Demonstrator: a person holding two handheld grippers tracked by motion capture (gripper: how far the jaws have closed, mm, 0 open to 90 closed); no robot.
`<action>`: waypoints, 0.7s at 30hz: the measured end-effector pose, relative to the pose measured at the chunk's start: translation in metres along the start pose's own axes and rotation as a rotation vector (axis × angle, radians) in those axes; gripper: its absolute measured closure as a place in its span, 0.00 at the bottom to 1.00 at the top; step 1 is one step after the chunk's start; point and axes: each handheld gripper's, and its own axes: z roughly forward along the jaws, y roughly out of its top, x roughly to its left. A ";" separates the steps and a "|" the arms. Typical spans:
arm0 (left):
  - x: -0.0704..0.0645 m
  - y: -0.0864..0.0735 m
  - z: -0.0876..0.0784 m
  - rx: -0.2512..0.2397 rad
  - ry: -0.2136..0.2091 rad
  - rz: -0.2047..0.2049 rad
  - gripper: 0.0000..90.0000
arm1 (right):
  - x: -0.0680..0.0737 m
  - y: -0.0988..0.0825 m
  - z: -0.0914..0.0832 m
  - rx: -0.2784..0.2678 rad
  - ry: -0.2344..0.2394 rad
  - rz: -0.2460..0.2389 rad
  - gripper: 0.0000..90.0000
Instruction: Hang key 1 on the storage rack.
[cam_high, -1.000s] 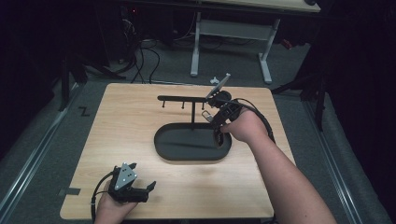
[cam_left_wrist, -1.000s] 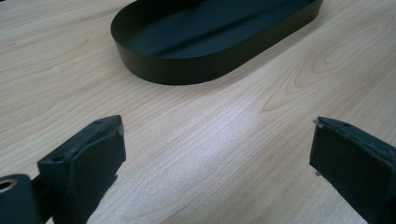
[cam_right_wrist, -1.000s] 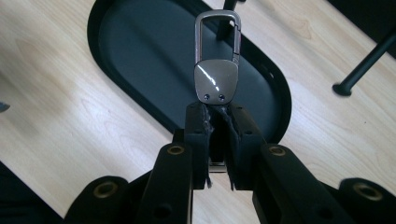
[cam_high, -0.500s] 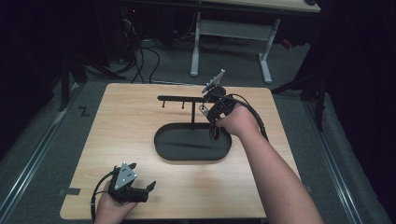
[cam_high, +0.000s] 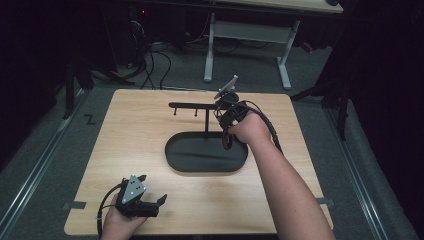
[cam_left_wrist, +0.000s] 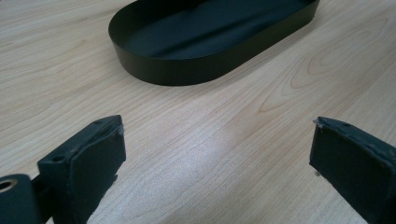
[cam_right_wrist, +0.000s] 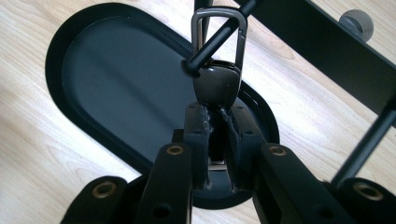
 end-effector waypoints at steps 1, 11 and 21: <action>0.000 0.000 0.000 0.000 -0.001 -0.001 0.04 | 0.001 0.000 0.001 0.003 -0.001 0.014 0.89; -0.002 0.000 0.001 0.005 -0.007 0.005 0.04 | 0.002 0.003 0.011 0.010 -0.017 0.005 0.88; -0.002 0.000 0.002 0.006 -0.008 0.006 0.04 | 0.003 0.000 0.006 -0.022 -0.009 0.018 0.85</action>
